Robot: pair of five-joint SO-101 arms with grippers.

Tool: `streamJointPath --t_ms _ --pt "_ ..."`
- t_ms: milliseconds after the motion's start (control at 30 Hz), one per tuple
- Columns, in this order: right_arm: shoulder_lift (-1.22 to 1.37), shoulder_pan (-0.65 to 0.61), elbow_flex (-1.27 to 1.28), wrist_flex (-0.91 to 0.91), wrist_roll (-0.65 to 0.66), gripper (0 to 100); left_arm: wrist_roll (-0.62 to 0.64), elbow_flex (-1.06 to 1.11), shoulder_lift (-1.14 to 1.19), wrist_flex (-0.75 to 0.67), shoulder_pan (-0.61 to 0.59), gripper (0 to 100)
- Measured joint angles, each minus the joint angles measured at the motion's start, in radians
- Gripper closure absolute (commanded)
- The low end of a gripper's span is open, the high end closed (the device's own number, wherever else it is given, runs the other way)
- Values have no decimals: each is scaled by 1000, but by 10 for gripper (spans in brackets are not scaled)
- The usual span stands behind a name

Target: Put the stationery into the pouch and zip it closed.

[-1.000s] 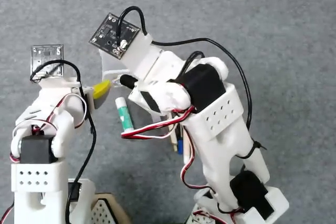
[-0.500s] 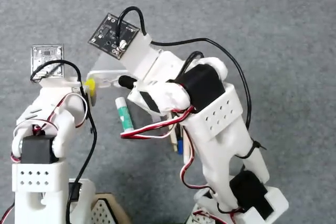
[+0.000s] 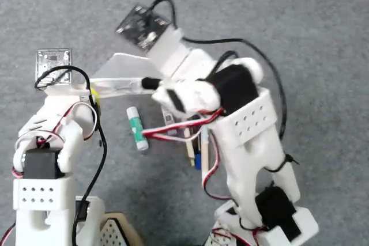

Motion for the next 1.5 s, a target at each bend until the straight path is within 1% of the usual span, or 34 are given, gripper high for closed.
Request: streamJointPath --t_ms 133,233,500,1033,1267,1500 --pt "-15 61 0 2 49 987 0 0 0 0 0 971" --pt "-58 77 5 2 83 987 0 0 0 0 0 971" --pt "-175 80 143 0 92 987 0 0 0 0 0 971" --pt "-315 84 153 3 121 987 0 0 0 0 2 971" --pt "-350 201 153 5 170 987 0 0 0 0 2 971" --pt "-350 215 153 5 183 987 0 0 0 0 2 971"
